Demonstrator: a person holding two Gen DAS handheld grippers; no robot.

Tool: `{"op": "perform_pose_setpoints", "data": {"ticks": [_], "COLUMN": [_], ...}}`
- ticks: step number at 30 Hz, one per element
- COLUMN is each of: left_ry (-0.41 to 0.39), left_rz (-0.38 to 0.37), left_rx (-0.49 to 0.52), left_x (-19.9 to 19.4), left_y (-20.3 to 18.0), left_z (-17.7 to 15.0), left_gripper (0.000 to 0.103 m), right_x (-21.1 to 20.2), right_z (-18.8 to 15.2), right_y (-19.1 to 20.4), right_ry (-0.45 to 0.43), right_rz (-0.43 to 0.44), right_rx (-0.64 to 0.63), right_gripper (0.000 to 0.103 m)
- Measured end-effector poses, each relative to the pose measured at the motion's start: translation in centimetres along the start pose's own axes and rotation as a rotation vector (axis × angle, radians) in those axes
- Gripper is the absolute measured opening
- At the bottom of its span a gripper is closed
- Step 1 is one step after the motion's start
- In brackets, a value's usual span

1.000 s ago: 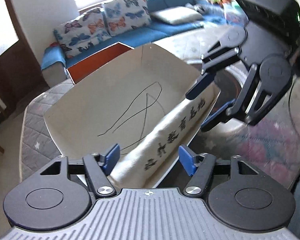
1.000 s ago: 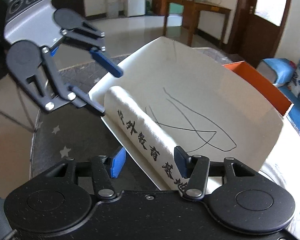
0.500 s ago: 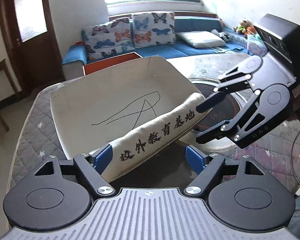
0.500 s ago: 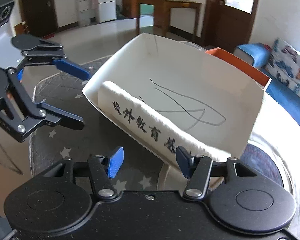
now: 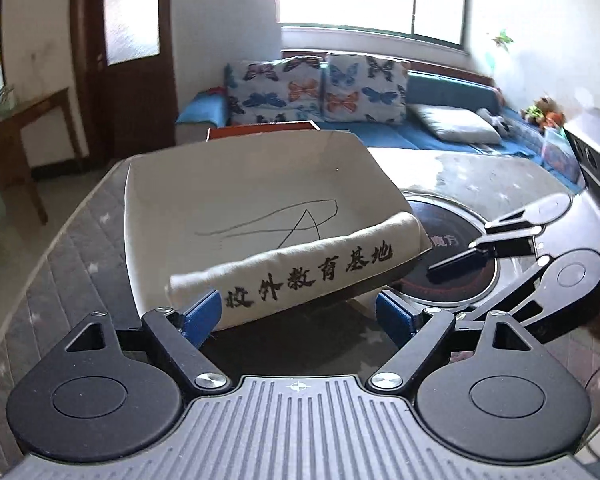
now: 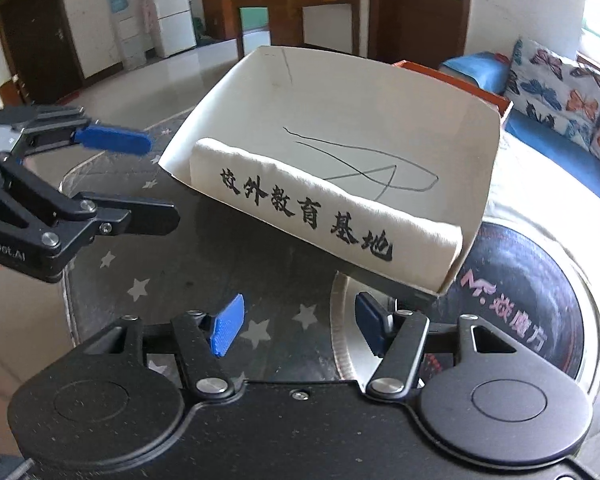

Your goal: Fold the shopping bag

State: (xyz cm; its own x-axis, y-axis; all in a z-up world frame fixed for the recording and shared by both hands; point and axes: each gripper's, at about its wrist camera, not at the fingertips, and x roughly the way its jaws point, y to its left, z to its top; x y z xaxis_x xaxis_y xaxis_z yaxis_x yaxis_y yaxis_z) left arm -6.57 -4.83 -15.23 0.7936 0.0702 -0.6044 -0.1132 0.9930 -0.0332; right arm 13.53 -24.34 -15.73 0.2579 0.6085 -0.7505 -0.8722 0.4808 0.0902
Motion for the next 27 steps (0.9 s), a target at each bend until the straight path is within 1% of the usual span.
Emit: {"op": "perform_pose_setpoints", "data": {"ticks": [7,10,13,14,16,20,24,27], "left_ry": [0.017,0.035,0.047,0.048,0.049,0.057,0.07,0.083], "left_rz": [0.045,0.055,0.06,0.063,0.077,0.105,0.111,0.102], "left_rx": [-0.04,-0.045,-0.071,-0.077,-0.084,-0.087,-0.105,-0.121], "left_x": [0.4,0.9,1.3,1.3,1.6,2.1,2.5,2.8], "left_y": [-0.6,-0.6,-0.4,-0.3,-0.4,-0.5,-0.6,-0.8], "left_z": [-0.4,-0.3,-0.2,-0.1,0.2,0.5,0.5,0.6], "left_gripper": [0.085,0.085,0.085,0.085,0.085,0.085,0.085,0.086], "right_x": [0.7,0.9,1.2,1.3,1.5,1.9,2.2,2.2], "right_z": [-1.0,-1.3,-1.4,-1.4,-1.4,-1.4,-1.5,-1.8], "right_y": [-0.6,-0.7,-0.7,-0.6,-0.6,-0.6,-0.9,-1.1], "right_ry": [0.006,0.004,-0.001,-0.001,-0.001,0.002,0.004,0.005], "right_rz": [-0.006,-0.009,-0.017,-0.02,-0.022,-0.036,-0.044,-0.046], "right_rx": [0.074,0.097,0.112,0.117,0.128,0.138,0.163,0.177], "right_gripper": [0.066,0.071,0.072,0.074,0.078,0.08,0.082,0.082]}}
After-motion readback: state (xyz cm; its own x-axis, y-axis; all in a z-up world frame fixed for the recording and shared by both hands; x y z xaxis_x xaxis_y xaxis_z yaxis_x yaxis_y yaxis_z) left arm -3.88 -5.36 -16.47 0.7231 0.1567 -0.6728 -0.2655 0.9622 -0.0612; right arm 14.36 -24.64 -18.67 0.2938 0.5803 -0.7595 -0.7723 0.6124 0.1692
